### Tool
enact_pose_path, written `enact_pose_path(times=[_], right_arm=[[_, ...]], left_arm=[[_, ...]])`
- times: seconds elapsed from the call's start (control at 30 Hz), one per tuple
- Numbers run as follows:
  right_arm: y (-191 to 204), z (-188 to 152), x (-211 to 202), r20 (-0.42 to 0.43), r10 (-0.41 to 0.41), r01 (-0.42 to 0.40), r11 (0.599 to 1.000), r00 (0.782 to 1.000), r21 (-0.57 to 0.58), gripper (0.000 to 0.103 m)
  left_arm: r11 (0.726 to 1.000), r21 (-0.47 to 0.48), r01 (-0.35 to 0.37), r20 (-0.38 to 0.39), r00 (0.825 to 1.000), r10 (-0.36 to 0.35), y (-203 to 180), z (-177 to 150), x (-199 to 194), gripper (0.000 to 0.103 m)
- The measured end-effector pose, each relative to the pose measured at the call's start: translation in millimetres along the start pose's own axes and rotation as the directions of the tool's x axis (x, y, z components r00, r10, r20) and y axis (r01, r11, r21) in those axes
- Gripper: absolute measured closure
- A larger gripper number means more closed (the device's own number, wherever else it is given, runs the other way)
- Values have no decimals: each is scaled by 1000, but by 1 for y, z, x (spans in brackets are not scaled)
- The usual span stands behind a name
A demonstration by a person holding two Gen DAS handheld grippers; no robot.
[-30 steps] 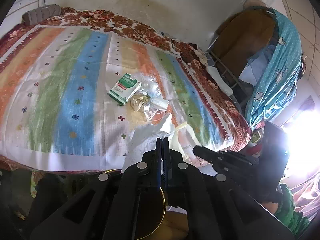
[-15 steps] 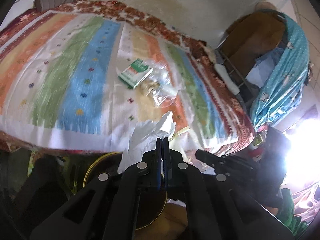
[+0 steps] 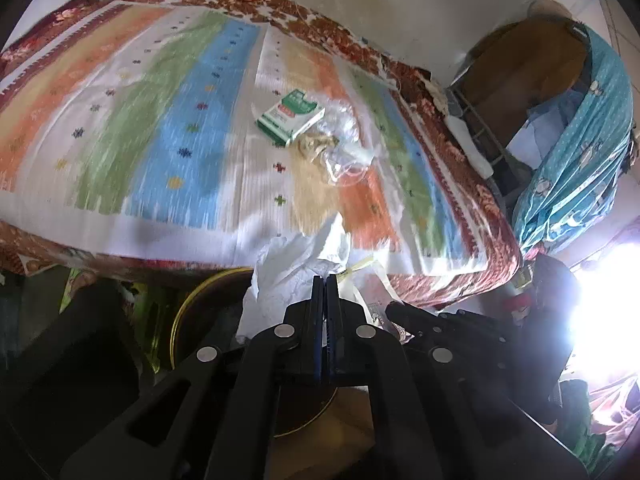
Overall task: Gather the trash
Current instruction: 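Open both tools over the bin to drop the tissue and wrapper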
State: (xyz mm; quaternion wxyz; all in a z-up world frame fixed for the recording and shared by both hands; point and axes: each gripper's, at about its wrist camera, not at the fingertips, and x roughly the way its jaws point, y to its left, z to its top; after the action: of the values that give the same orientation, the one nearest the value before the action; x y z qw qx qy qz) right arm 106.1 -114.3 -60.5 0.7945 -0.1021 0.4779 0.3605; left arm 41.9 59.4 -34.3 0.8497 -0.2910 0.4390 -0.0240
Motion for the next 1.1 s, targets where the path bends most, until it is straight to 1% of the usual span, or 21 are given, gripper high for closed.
enact_pose_path(times=[0.07, 0.17, 0.27, 0.37, 0.43, 0.5, 0.53, 0.63, 0.7, 0.83, 0.87, 0.9, 0.93, 0.97, 1.0, 1.03, 1.1], right_arm=[[5, -4, 6, -18, -9, 9, 1000, 1000, -10, 103], [8, -12, 17, -58, -37, 36, 999, 998, -15, 103], [6, -17, 26, -95, -46, 46, 999, 994, -2, 103], [4, -22, 37, -138, -68, 68, 998, 988, 1, 103], [5, -26, 43, -161, -83, 83, 997, 983, -5, 103], [5, -29, 50, -179, -103, 102, 995, 979, -13, 103], [5, -30, 54, -191, -109, 109, 994, 975, -11, 103], [4, -33, 62, -215, -99, 103, 995, 972, 7, 103], [2, -34, 67, -231, -93, 100, 995, 969, 20, 103], [-8, -37, 76, -276, -58, 84, 993, 959, 82, 102], [-10, -38, 78, -289, -43, 77, 991, 956, 106, 97], [-12, -39, 80, -294, -33, 72, 990, 955, 123, 89], [-15, -39, 80, -295, -19, 64, 987, 955, 144, 84], [-15, -39, 80, -291, -22, 67, 987, 957, 146, 79], [-16, -39, 79, -285, -26, 70, 987, 958, 145, 78], [-16, -38, 79, -282, -25, 70, 986, 959, 150, 77], [-16, -36, 77, -273, -3, 50, 985, 962, 165, 73]], left_arm=[[1000, -13, -26, -23, 999, 26, 2, -6, 7, 102], [998, -29, -63, -36, 997, 62, 6, -11, 11, 102], [997, -37, -74, -45, 996, 72, 9, -12, 12, 102], [995, -49, -93, -78, 993, 89, 11, -15, 18, 102], [990, -64, -125, -125, 985, 116, 15, -18, 31, 102], [983, -89, -162, -177, 973, 145, 22, -21, 43, 102], [981, -92, -172, -190, 970, 152, 23, -22, 46, 102], [976, -74, -203, -194, 963, 186, 23, -23, 53, 102], [973, -77, -216, -207, 959, 196, 25, -24, 57, 102], [970, -71, -233, -233, 949, 211, 26, -23, 64, 101], [969, -76, -236, -236, 948, 212, 27, -22, 64, 101], [967, -82, -241, -237, 947, 216, 28, -21, 64, 96], [966, -89, -242, -234, 948, 216, 29, -20, 63, 89], [966, -94, -242, -227, 950, 216, 30, -19, 61, 85], [965, -99, -243, -217, 952, 217, 30, -18, 60, 79], [964, -105, -243, -211, 953, 218, 31, -17, 59, 77], [962, -116, -249, -209, 953, 221, 34, -13, 60, 77]])
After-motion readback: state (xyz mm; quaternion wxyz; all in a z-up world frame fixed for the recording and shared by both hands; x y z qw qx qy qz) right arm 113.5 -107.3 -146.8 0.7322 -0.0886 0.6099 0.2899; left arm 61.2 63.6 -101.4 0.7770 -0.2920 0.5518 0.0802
